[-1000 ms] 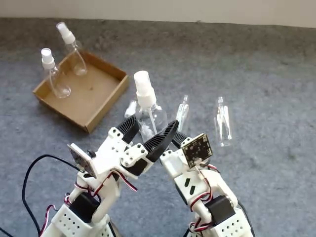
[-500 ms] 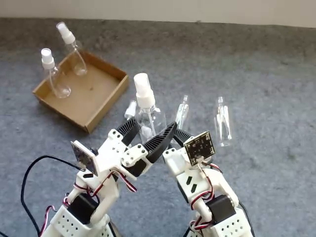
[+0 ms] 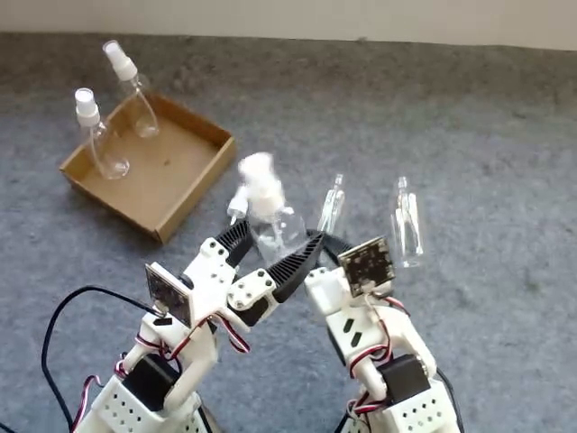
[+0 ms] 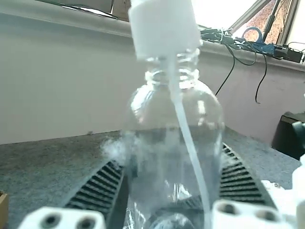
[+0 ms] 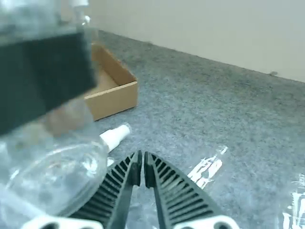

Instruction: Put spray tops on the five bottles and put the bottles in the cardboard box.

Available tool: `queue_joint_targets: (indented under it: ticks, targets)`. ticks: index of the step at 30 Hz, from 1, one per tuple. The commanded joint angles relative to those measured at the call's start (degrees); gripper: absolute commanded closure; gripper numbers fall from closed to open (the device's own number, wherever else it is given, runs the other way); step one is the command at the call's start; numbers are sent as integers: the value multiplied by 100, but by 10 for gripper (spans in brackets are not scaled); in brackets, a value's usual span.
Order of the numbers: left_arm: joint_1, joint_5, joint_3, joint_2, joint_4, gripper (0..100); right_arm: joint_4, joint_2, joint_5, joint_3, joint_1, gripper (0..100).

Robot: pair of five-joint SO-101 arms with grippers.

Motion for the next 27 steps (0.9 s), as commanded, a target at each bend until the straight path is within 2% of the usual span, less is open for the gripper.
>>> queue_joint_targets:
  ticks: [1,20,27]
  targets:
    - [207,-79,101,-4,167,860,-541,-101,0,-163,505,993]
    - [145,-114,75,-4,378,860,-567,-92,0,31,681,993]
    - [-558,-88,66,-13,378,860,-567,-92,18,180,681,993]
